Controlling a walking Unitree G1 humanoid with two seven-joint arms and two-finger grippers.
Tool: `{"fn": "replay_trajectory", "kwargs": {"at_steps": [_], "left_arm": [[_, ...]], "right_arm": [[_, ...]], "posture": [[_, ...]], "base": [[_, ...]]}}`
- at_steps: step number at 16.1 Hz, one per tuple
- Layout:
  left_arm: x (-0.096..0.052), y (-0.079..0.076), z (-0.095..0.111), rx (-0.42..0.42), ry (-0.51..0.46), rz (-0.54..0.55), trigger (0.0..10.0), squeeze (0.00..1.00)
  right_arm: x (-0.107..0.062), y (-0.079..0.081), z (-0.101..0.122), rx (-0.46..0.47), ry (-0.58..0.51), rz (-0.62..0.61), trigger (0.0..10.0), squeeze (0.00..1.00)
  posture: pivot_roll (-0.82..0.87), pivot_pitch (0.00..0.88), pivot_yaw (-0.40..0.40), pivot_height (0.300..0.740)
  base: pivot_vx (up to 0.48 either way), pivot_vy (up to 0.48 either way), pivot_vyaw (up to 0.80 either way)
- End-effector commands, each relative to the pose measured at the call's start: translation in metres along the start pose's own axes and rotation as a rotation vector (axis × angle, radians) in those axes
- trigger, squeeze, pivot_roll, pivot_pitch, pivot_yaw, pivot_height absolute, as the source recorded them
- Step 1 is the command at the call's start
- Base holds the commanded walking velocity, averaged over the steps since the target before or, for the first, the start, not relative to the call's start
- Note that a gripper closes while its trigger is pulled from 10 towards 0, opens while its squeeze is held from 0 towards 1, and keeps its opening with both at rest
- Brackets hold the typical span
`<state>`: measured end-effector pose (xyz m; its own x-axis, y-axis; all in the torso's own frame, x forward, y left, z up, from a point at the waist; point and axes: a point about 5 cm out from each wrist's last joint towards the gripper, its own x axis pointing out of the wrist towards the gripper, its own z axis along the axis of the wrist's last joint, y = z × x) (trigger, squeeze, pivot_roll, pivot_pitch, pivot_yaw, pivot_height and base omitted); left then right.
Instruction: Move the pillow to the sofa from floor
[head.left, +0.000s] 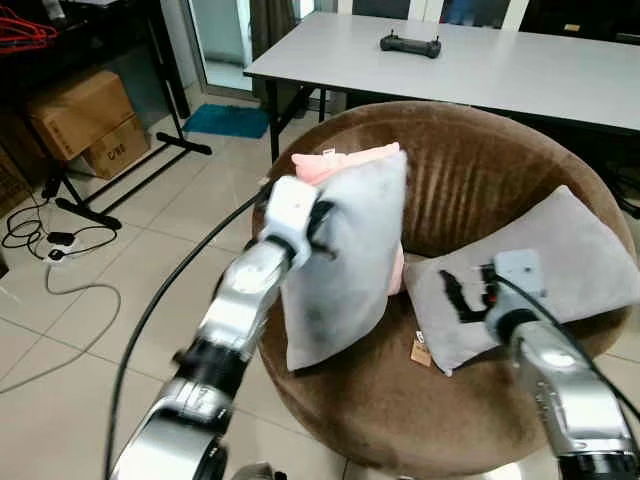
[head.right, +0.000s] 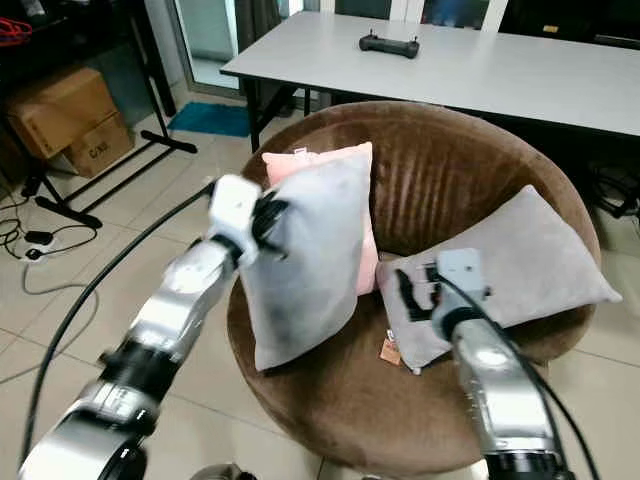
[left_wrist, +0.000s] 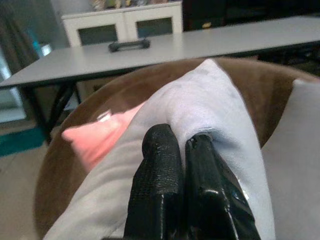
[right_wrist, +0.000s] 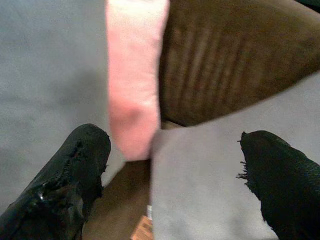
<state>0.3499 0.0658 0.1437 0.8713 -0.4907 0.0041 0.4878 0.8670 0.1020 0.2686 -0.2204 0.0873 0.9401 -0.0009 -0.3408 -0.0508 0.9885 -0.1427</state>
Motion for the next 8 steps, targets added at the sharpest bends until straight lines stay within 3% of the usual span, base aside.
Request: {"fn": "replay_trajectory", "kwargs": {"at_steps": [1, 3, 5, 6, 7, 8], "left_arm": [[0.013, -0.010, 0.018, 0.005, -0.065, -0.040, 10.0, 0.00], [0.031, -0.031, 0.040, -0.065, -0.130, -0.104, 10.0, 0.00], [0.041, -0.047, 0.056, -0.143, -0.174, -0.151, 10.0, 0.00], [0.050, -0.062, 0.075, -0.266, -0.225, -0.194, 10.0, 0.00], [0.052, -0.067, 0.081, -0.306, -0.240, -0.209, 10.0, 0.00], [0.056, -0.076, 0.092, -0.405, -0.273, -0.235, 10.0, 0.00]], "right_arm": [[-0.003, -0.023, -0.005, -0.018, 0.040, -0.101, 10.0, 0.00], [-0.009, -0.050, -0.008, -0.041, 0.066, -0.206, 10.0, 0.00], [-0.014, -0.066, -0.007, -0.058, 0.072, -0.261, 10.0, 0.00], [-0.019, -0.082, -0.003, -0.084, 0.071, -0.324, 10.0, 0.00], [-0.021, -0.087, -0.002, -0.091, 0.070, -0.344, 10.0, 0.00], [-0.026, -0.099, 0.002, -0.101, 0.063, -0.390, 10.0, 0.00]], "posture": [[-0.03, 0.000, 0.054, 0.740], [-0.04, 0.000, 0.059, 0.740], [-0.05, 0.000, 0.062, 0.740], [-0.07, 0.000, 0.073, 0.740], [-0.08, 0.000, 0.077, 0.740], [-0.09, 0.000, 0.080, 0.740]], "base": [[0.000, 0.000, 0.00], [0.000, 0.000, 0.00], [0.000, 0.000, 0.00], [0.000, 0.000, 0.00], [0.000, 0.000, 0.00], [0.000, 0.000, 0.00]]}}
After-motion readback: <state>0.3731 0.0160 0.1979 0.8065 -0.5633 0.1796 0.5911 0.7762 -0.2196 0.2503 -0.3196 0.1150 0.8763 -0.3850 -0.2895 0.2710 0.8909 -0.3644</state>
